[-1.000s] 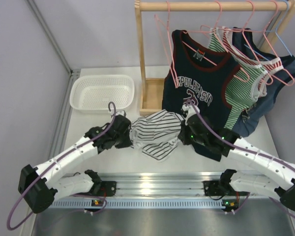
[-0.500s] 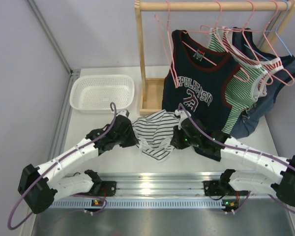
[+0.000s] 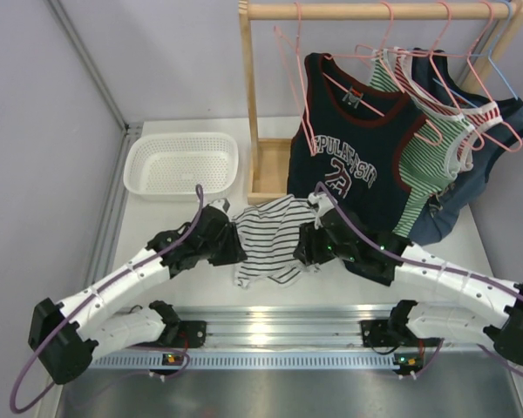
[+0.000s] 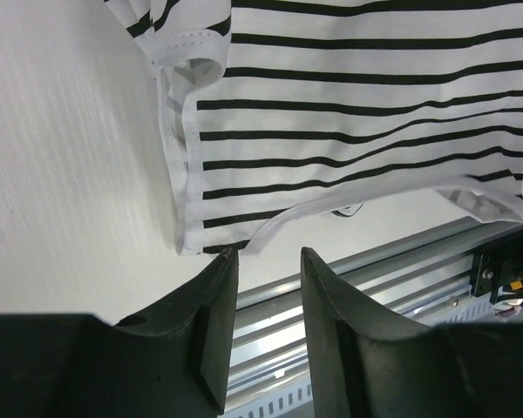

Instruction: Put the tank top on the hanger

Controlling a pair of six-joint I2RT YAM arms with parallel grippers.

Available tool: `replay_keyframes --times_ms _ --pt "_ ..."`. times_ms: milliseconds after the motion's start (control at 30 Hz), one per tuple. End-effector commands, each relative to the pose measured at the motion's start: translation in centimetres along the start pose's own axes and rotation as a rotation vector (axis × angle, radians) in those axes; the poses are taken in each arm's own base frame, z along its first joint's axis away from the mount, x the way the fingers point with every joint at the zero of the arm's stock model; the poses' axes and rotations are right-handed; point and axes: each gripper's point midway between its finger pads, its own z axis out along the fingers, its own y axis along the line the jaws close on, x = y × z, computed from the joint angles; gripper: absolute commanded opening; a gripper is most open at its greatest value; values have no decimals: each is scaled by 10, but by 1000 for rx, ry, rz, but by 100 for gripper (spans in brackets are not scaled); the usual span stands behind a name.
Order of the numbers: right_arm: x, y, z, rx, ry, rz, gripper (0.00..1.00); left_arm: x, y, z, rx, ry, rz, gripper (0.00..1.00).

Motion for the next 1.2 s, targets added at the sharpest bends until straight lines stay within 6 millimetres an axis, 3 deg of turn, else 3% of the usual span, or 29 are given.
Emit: replay_keyframes --times_ms 0,133,233,267,300,333,400,433,467,500,533,567,600,667,700,767,800,867,900,933,967,1000,1167 --pt "-39 20 -26 -47 -125 -2 49 8 8 -8 -16 24 14 40" --pt "-60 22 -55 -50 -199 -25 52 3 2 -14 -2 10 15 41" --pt "-91 27 -86 -44 -288 -46 53 -10 -2 -21 -10 -32 23 41" --pt "-117 33 -108 -42 -362 -47 54 -17 -7 -25 -2 -47 30 41" --pt "-127 32 -119 -19 -378 -56 55 -19 -9 -28 -1 -50 33 41" --pt "-157 42 -144 -27 -449 -71 57 -24 -14 -31 9 -60 35 41" --pt "-185 40 -164 36 -492 -84 57 -29 -18 -35 16 -72 39 41" --pt "-187 36 -150 92 -426 -133 57 -31 -20 -37 20 -74 39 41" --pt "-217 47 -176 78 -491 -131 57 -35 -24 -41 29 -85 43 41" --pt "-229 42 -161 124 -460 -151 56 -37 -25 -42 29 -93 47 41" --pt "-236 41 -165 135 -450 -159 55 -41 -28 -45 31 -100 49 41" --pt "-260 52 -185 96 -515 -154 56 -42 -28 -45 26 -100 55 41" --pt "-275 43 -180 122 -522 -151 56 -44 -28 -47 25 -108 56 41" --pt "-304 46 -191 80 -588 -155 58 -48 -30 -50 23 -120 62 41" --pt "-319 29 -179 127 -583 -163 58 -51 -32 -50 24 -128 63 41" --pt "-344 36 -187 92 -639 -205 59 -55 -34 -52 20 -133 68 41" --pt "-354 32 -177 105 -641 -245 61 -56 -34 -51 17 -134 70 41" --pt "-374 32 -182 112 -699 -275 66 -58 -35 -52 15 -139 74 41" --pt "-381 24 -166 136 -678 -278 67 -58 -34 -53 10 -138 75 41" --pt "-386 21 -164 143 -679 -280 67 -59 -34 -53 8 -139 77 41" --pt "-397 19 -175 137 -712 -283 67 -60 -34 -55 9 -145 78 41" --pt "-401 15 -163 139 -697 -279 67 -60 -34 -55 7 -145 80 41" --pt "-409 5 -142 155 -692 -265 66 -61 -34 -57 9 -155 84 41"
